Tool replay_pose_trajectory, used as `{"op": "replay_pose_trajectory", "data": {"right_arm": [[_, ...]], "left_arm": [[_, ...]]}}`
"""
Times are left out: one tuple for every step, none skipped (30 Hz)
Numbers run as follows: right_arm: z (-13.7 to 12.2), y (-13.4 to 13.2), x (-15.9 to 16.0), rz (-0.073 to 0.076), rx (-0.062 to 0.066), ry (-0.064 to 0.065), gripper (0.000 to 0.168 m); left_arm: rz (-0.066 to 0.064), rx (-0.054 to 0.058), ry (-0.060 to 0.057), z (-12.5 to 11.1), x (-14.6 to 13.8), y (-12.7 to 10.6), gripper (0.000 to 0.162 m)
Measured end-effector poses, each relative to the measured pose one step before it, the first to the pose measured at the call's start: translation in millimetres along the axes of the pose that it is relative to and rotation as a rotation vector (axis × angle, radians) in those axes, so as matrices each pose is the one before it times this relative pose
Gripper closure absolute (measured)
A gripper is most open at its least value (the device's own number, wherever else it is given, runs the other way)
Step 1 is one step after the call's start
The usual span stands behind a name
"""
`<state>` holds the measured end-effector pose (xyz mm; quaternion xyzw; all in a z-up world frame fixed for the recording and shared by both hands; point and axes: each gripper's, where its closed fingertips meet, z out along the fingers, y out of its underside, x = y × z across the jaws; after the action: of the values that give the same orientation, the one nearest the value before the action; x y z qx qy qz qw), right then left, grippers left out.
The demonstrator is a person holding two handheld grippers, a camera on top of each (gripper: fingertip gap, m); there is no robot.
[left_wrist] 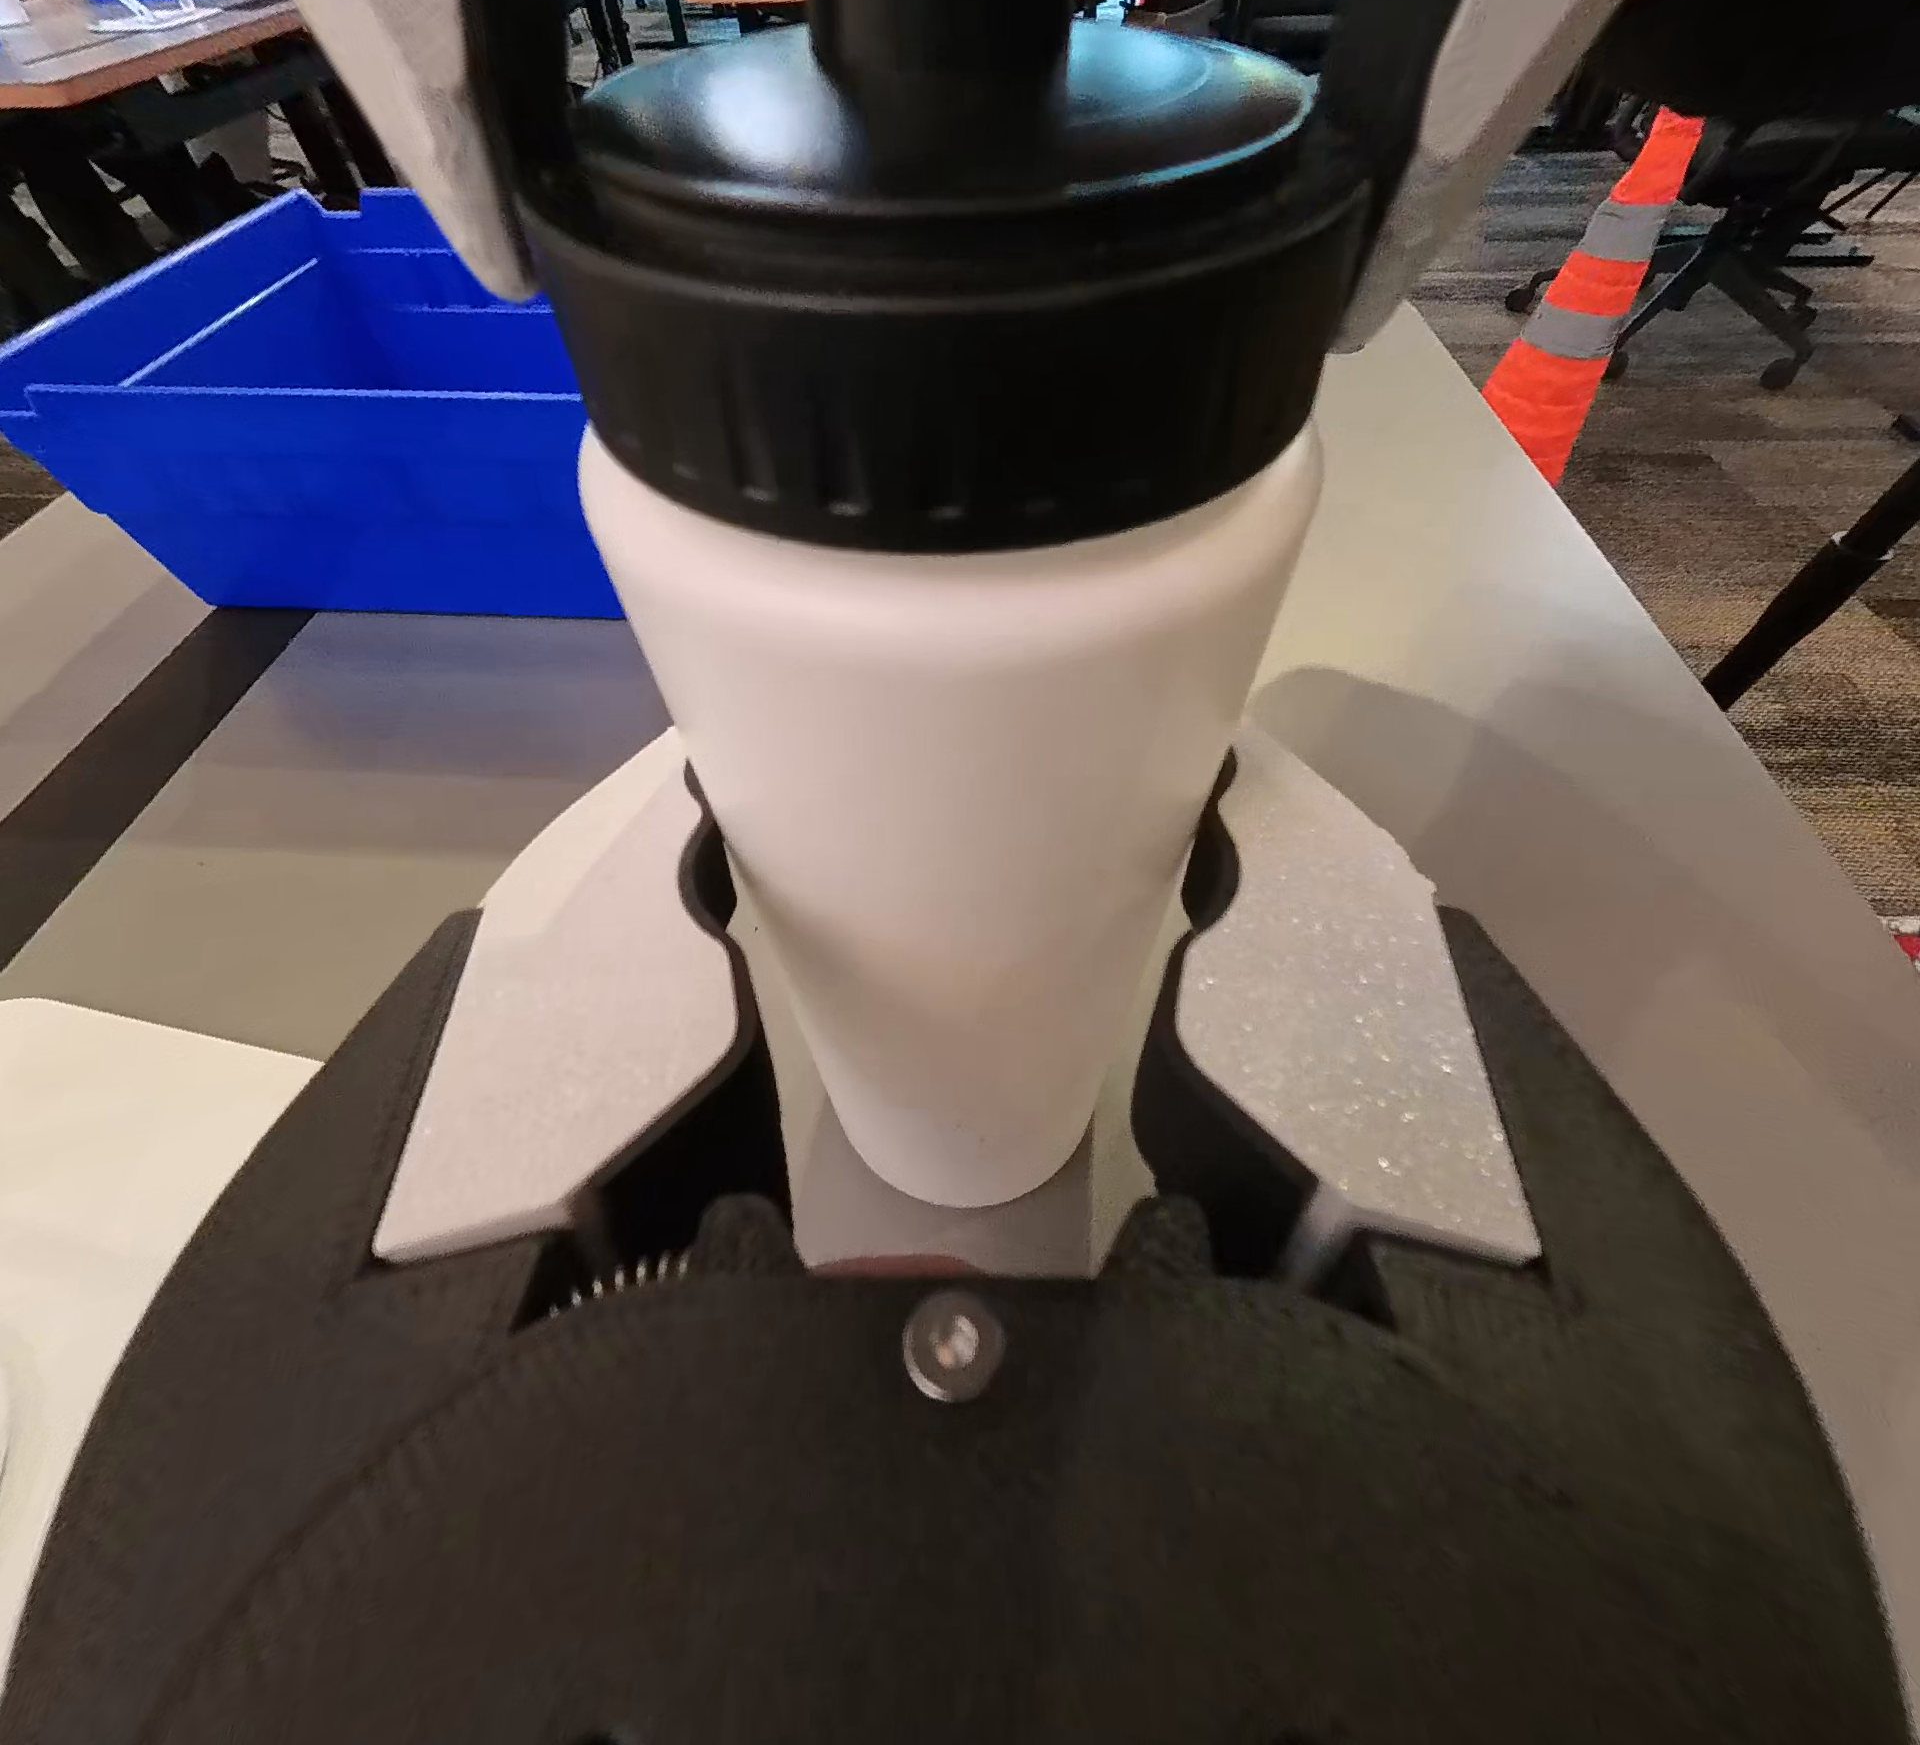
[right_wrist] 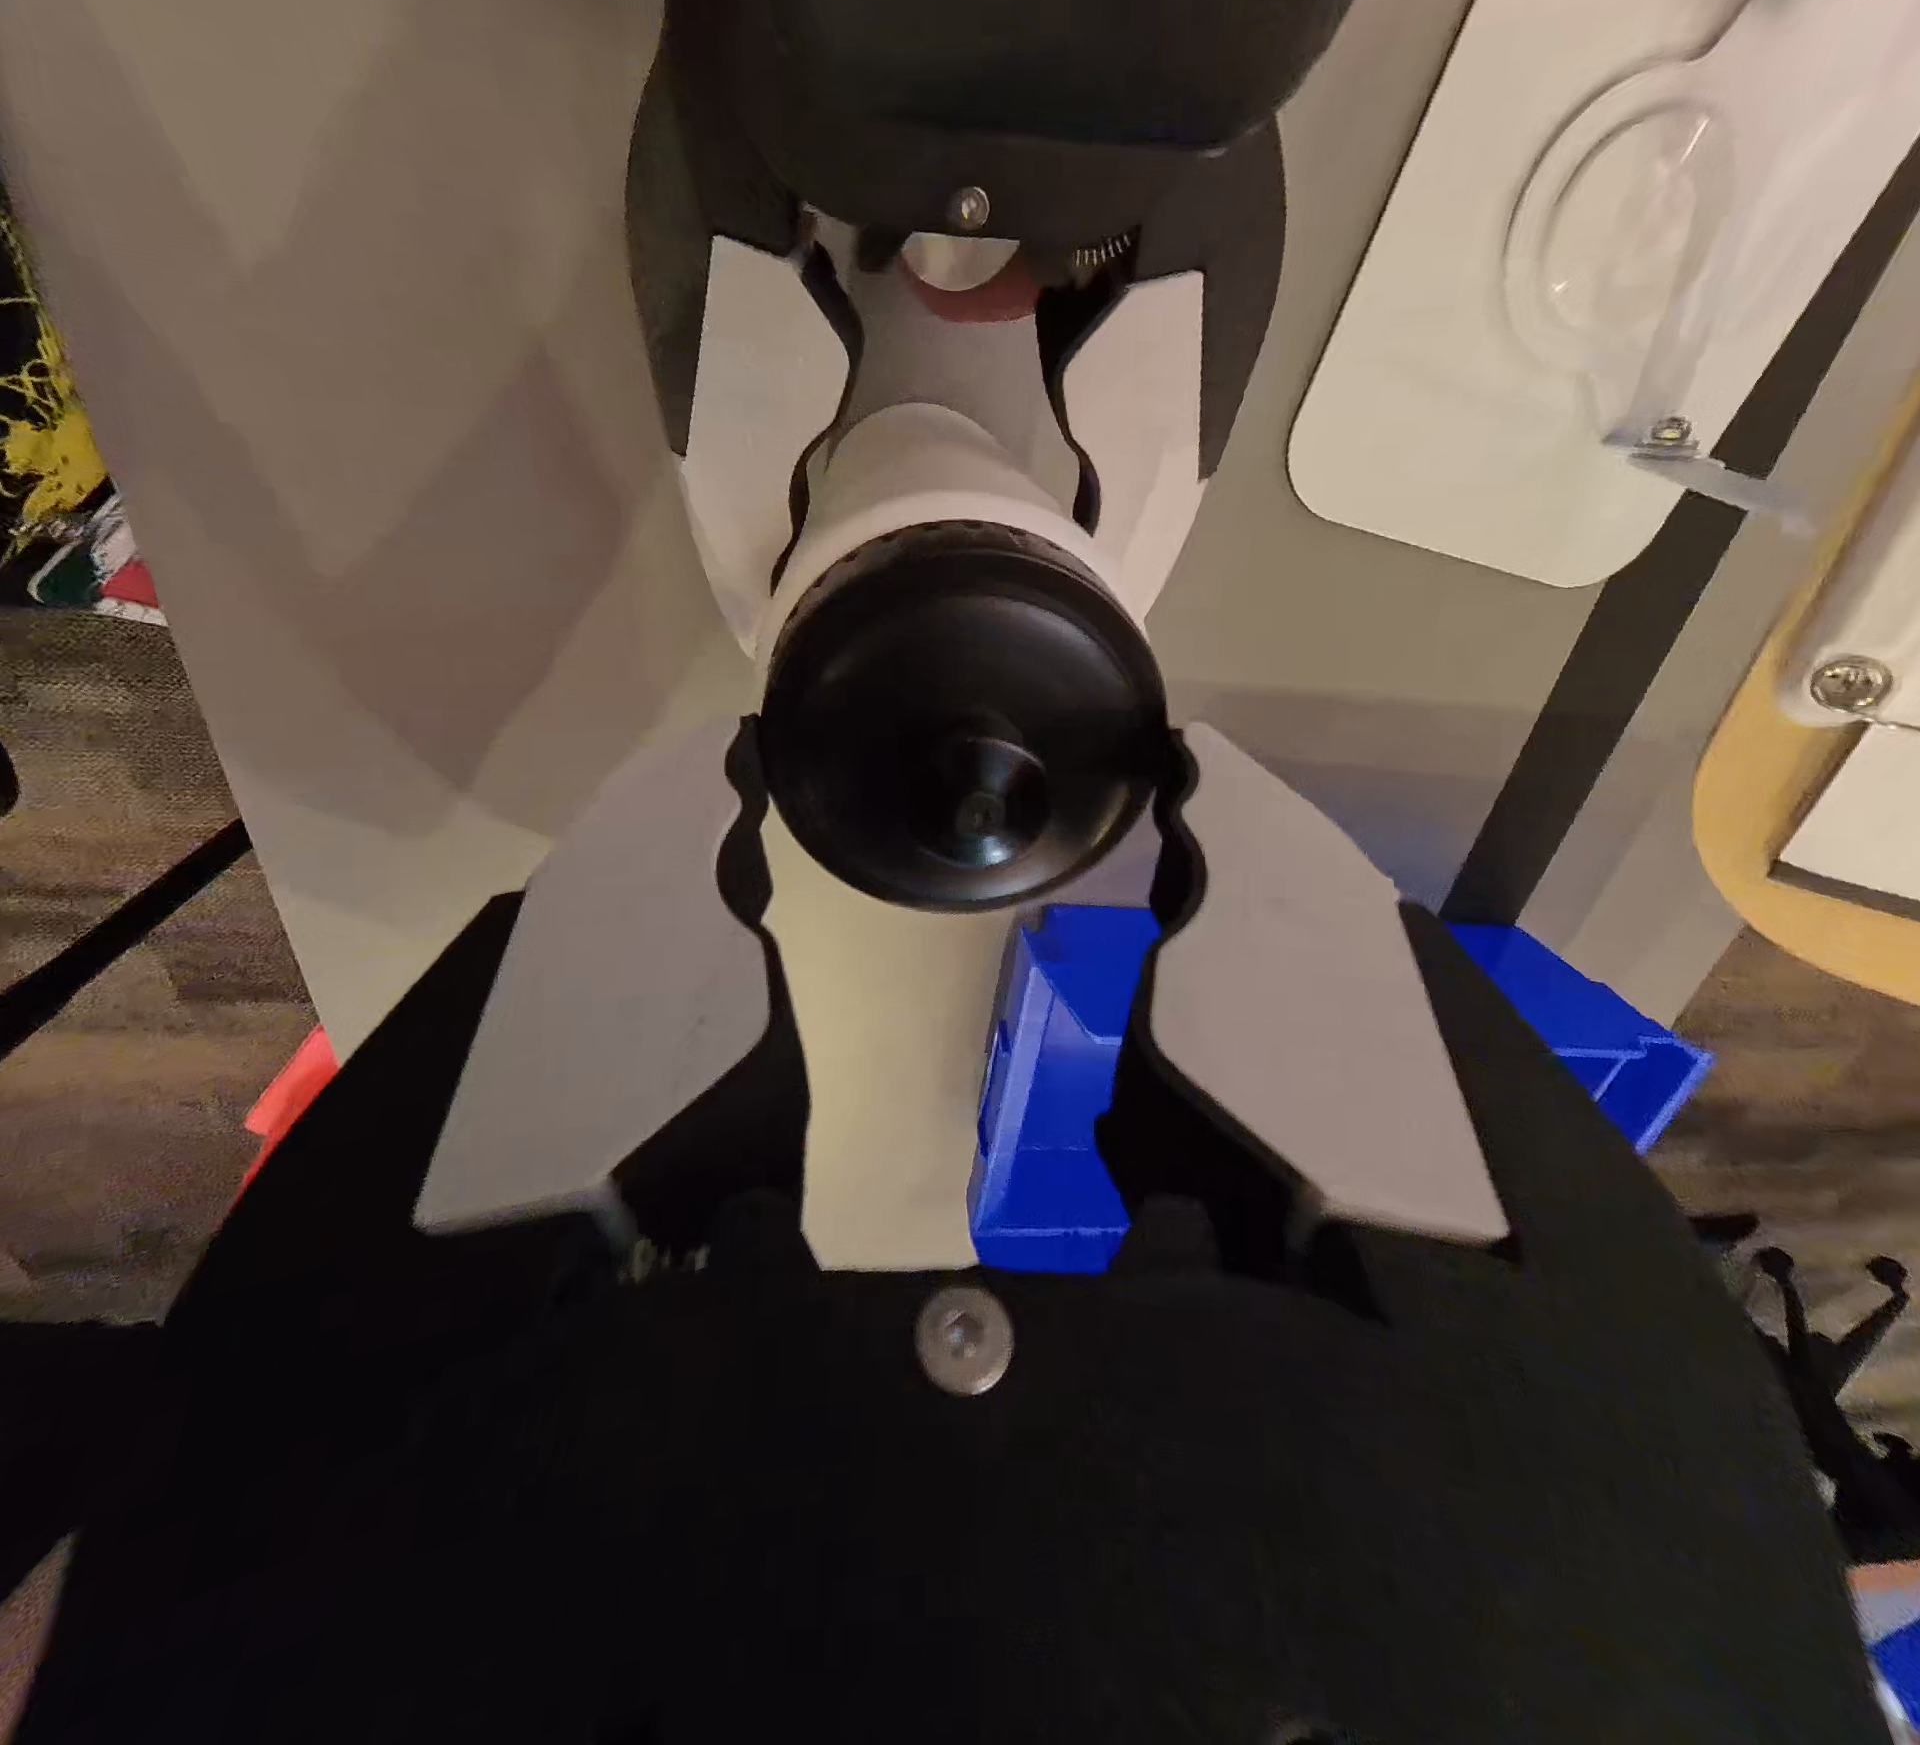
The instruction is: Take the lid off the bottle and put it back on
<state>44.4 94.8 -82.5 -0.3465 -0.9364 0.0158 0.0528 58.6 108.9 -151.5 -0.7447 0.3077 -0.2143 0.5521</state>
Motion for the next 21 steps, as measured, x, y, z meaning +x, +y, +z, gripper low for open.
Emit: {"op": "replay_pose_trajectory", "data": {"right_arm": [[0.00,-0.10,0.11,0.0095,-0.0002,-0.0034,0.096],[-0.05,0.43,-0.70,0.0347,-0.0003,-0.0058,0.096],[-0.13,0.51,-0.63,0.0715,-0.0010,-0.0070,0.096],[0.02,-0.21,-0.43,0.1073,0.0025,-0.0076,0.096],[0.61,-0.91,-0.37,0.1093,0.0019,-0.0010,0.095],[1.03,-0.70,-0.62,0.0825,0.0018,0.0070,0.095],[0.72,-0.07,-0.16,0.0352,0.0003,0.0197,0.094],[0.49,1.39,0.15,-0.0151,-0.0121,0.0235,0.094],[0.06,1.87,-0.25,-0.0453,-0.0154,0.0130,0.093],[-0.61,0.14,-1.08,-0.0534,0.0022,-0.0021,0.089],[-1.35,-1.28,-0.51,-0.0581,0.0131,-0.0011,0.081],[-1.89,-1.20,1.46,-0.0677,0.0114,0.0138,0.076],[-2.12,-2.03,3.33,-0.0661,0.0165,0.0245,0.070],[-1.68,-1.58,1.80,-0.0508,0.0141,0.0067,0.070],[-0.93,-0.66,-0.01,-0.0340,0.0049,-0.0109,0.073],[-0.26,0.25,-0.14,-0.0319,-0.0032,-0.0110,0.080],[0.70,0.91,-0.29,-0.0345,-0.0069,-0.0090,0.089],[1.25,1.01,-1.29,-0.0205,-0.0054,-0.0178,0.097],[0.74,-0.30,-0.52,0.0050,0.0006,-0.0140,0.098],[0.17,-0.32,0.21,0.0203,0.0019,-0.0049,0.098],[0.13,-0.21,-0.30,0.0473,0.0030,-0.0038,0.098]], "left_arm": [[-0.0005,0.0005,0.0005,-0.13,-0.11,0.09,0.076],[-0.0005,-0.0001,-0.0005,0.26,0.11,-0.07,0.076],[0.0003,-0.0005,-0.0009,0.14,-0.07,-0.10,0.076],[-0.0030,0.0005,-0.0001,-0.19,-0.37,0.12,0.076],[-0.0008,0.0023,0.0026,-0.41,-0.18,0.20,0.076],[0.0005,0.0015,0.0009,-0.27,-0.06,0.03,0.076],[0.0015,-0.0005,0.0000,0.09,0.17,0.02,0.076],[0.0034,-0.0026,0.0000,0.45,0.54,-0.18,0.076],[0.0015,-0.0018,-0.0006,0.14,0.31,-0.07,0.076],[-0.0004,0.0004,-0.0006,0.06,-0.04,0.04,0.076],[-0.0014,0.0004,-0.0003,0.10,0.00,-0.07,0.076],[0.0011,-0.0010,-0.0003,0.10,-0.05,-0.03,0.076],[0.0005,-0.0007,0.0002,0.22,0.14,0.00,0.076],[-0.0001,0.0003,0.0004,0.09,-0.01,-0.06,0.076],[0.0002,-0.0001,0.0000,0.00,-0.02,0.01,0.076],[0.0004,-0.0001,-0.0001,0.06,0.03,-0.01,0.076],[0.0001,0.0000,0.0001,0.06,0.08,-0.02,0.076],[-0.0005,-0.0002,-0.0001,-0.01,0.03,0.02,0.076],[-0.0012,-0.0001,-0.0006,-0.27,-0.14,0.10,0.076],[-0.0013,0.0014,0.0006,-0.40,-0.26,0.08,0.076],[-0.0013,0.0006,0.0002,-0.13,-0.10,0.09,0.076]]}}
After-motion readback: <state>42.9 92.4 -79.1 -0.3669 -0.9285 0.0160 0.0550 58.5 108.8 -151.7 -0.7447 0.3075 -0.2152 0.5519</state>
